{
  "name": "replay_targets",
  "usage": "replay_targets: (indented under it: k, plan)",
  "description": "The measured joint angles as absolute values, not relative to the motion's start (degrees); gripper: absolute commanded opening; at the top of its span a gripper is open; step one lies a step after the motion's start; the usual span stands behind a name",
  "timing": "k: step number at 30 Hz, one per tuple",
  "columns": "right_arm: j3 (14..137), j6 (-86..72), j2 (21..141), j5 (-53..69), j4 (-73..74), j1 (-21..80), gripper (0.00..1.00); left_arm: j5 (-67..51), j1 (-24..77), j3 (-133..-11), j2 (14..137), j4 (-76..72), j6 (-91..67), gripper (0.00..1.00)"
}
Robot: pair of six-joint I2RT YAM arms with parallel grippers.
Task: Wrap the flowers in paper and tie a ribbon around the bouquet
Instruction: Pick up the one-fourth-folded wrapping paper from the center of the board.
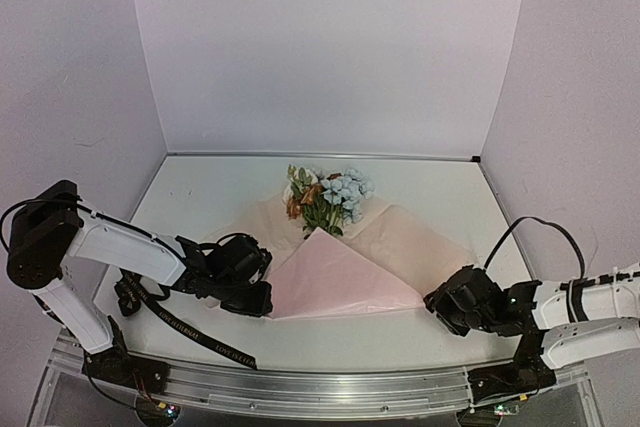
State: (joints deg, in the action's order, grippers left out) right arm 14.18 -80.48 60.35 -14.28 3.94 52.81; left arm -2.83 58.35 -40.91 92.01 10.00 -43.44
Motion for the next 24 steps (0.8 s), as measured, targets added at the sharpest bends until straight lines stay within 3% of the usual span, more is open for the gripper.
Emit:
replay_targets:
  k: [10, 24]
  plan:
    - [12.0, -83.9, 62.1, -16.4, -3.0, 54.7, 0.42, -2.8, 58.3, -40.9, 92.0, 10.0, -43.4, 0.08]
    - [9.3, -84.0, 66.0, -18.8, -12.9, 55.0, 0.20, -2.8, 58.3, -40.9, 92.0, 10.0, -43.4, 0.08]
